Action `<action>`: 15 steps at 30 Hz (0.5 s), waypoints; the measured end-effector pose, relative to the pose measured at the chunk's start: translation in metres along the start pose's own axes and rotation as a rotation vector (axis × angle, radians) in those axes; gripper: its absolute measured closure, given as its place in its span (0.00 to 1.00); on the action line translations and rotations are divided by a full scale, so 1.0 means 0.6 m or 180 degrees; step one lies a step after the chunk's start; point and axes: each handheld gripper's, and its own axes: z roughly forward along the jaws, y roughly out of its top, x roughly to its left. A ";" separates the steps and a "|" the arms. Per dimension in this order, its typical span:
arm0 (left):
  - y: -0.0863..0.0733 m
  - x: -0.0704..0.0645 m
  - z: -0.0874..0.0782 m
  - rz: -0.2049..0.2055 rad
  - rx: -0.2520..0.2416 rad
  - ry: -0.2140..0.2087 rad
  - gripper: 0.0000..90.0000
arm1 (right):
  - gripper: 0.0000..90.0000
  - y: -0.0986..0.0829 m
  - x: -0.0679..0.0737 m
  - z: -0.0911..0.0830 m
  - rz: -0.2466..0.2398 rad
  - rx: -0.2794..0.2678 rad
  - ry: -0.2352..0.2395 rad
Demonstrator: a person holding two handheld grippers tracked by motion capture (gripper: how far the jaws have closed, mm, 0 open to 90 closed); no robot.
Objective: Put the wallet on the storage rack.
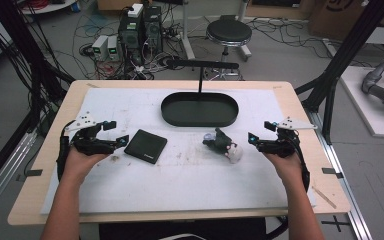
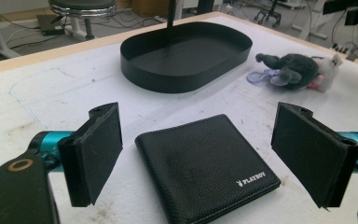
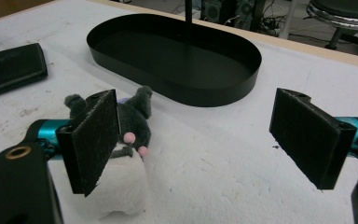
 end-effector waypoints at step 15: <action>-0.009 0.008 0.007 -0.0112 0.0086 -0.0007 0.18 | 0.18 0.002 -0.006 -0.019 0.0036 -0.0088 -0.0085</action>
